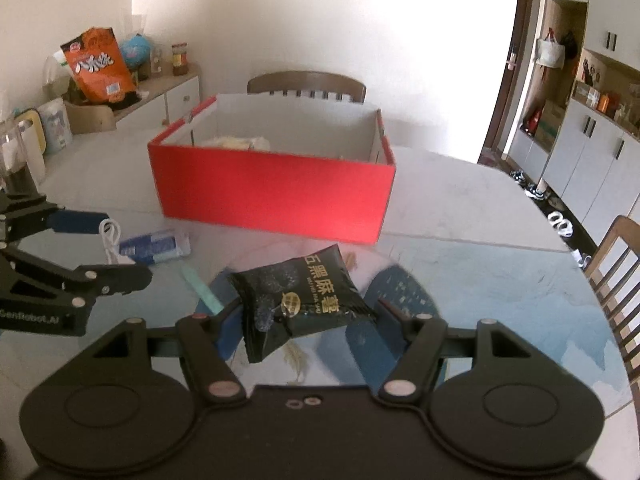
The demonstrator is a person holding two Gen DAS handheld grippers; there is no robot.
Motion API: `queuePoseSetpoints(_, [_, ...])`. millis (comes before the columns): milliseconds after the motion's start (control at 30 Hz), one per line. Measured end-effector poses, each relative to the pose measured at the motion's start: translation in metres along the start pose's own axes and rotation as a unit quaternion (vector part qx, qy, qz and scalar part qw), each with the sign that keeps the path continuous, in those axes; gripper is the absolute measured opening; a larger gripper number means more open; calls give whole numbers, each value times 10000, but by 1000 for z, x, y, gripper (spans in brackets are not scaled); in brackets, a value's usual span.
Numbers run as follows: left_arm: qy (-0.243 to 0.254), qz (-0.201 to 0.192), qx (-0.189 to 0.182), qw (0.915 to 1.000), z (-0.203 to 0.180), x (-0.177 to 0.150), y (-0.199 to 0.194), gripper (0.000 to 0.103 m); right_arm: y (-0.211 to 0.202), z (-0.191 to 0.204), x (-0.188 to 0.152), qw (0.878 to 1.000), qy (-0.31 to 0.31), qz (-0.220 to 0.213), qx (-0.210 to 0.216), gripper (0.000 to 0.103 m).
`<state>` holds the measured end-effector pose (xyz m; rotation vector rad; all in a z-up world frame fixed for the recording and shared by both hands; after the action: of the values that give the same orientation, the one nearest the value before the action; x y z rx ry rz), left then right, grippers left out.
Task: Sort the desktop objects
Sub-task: 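Carry the black pouch and white cable with both tools over the red box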
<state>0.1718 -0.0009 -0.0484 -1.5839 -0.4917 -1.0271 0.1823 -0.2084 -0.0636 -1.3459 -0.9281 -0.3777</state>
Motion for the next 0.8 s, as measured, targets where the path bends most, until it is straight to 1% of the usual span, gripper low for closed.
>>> queuePoseSetpoints(233, [-13,-163,13,9999,-1,21,-14,76,-12,-2,18,9997,-73,-215,5,68])
queuePoseSetpoints(400, [-47,-241,83,9997,2,36,-21,76,-20,-4,32,9994,-48,-328,134,68])
queuePoseSetpoints(567, [-29,-335,105,9994,1,53,-27,76,-29,-6,49,9986,-47,-495,177,68])
queuePoseSetpoints(800, [51,-600,112,9981,1,80,-34,76,-34,-7,72,9972,-135,-707,188,68])
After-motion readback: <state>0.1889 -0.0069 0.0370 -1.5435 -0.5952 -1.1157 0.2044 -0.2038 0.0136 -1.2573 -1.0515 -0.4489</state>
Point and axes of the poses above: each gripper's, at about its wrist camera, not at the fingertips, and y roughly the way its jaws point, z to its left, x to its top, the point moved 3 cm from there along y, roughly the way its jaws point
